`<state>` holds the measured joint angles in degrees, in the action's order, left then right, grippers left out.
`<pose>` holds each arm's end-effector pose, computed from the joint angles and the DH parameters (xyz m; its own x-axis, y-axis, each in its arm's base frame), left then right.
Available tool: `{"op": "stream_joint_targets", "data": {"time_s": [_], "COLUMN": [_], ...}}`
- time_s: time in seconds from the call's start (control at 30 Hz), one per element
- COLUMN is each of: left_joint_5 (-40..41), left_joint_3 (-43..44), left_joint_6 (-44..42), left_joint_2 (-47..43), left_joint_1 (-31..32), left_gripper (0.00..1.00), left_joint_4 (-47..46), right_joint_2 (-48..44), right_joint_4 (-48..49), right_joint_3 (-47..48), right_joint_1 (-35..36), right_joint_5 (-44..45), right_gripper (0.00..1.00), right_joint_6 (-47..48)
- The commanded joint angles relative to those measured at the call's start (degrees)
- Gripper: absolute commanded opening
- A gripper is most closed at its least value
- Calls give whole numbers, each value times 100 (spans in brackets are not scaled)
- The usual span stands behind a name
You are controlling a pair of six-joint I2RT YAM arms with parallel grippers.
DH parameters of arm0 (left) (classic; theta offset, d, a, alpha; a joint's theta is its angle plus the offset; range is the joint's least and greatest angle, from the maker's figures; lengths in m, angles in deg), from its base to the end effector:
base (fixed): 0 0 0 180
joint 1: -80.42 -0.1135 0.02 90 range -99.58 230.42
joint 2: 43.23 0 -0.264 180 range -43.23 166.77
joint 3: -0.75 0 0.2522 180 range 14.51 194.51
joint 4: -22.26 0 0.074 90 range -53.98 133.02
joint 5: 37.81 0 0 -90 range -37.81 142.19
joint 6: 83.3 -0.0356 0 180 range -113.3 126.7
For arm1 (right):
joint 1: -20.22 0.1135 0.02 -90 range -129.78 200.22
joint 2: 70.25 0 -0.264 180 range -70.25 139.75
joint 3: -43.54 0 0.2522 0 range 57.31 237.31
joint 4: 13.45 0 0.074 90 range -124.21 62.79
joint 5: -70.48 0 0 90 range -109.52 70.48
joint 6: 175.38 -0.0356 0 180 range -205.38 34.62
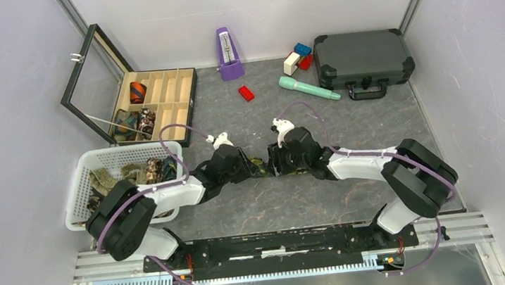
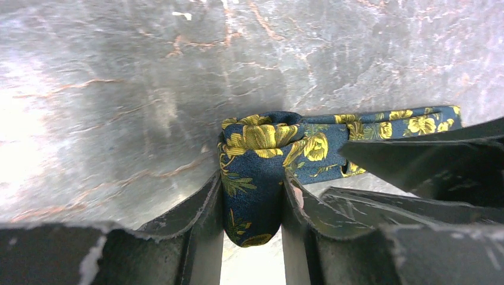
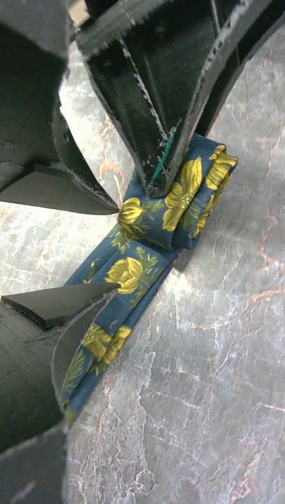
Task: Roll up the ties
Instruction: Roll the tie at the center of the board.
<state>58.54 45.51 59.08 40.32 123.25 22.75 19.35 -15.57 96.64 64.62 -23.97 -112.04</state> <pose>0.2019 -0.1817 0.1486 -0.7689 -0.3607 -0.5280 0.0063 0.8214 -0.5704 0.2170 0.2164 0.1591 -0.7310 -0.0897 -0.6765 -0.4620 0.7946 0.3938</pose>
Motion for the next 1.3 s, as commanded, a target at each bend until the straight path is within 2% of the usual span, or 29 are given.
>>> {"op": "stream_joint_targets", "data": {"time_s": [0.0, 0.27, 0.53, 0.73, 1.27], "left_joint_5": [669, 1470, 2199, 2707, 3729], "left_joint_3": [200, 529, 926, 1303, 2390], "left_joint_6": [-564, -840, -1042, -1115, -1016], "left_joint_2": [-480, -924, -956, -611, 832], "left_joint_1": [6, 67, 138, 271, 879], "left_gripper": [25, 25, 24, 24, 24], "left_joint_4": [1288, 2769, 3958, 4648, 5722], "right_joint_2": [-456, -791, -1052, -1184, -1656], "right_joint_4": [-228, -229, -204, -197, -280], "right_joint_3": [200, -27, -347, -500, -880], "right_joint_1": [38, 33, 14, -59, -393], "right_joint_5": [-182, -85, 26, 70, 63], "right_gripper": [53, 52, 52, 52, 51], "right_joint_6": [92, 96, 95, 92, 152]}}
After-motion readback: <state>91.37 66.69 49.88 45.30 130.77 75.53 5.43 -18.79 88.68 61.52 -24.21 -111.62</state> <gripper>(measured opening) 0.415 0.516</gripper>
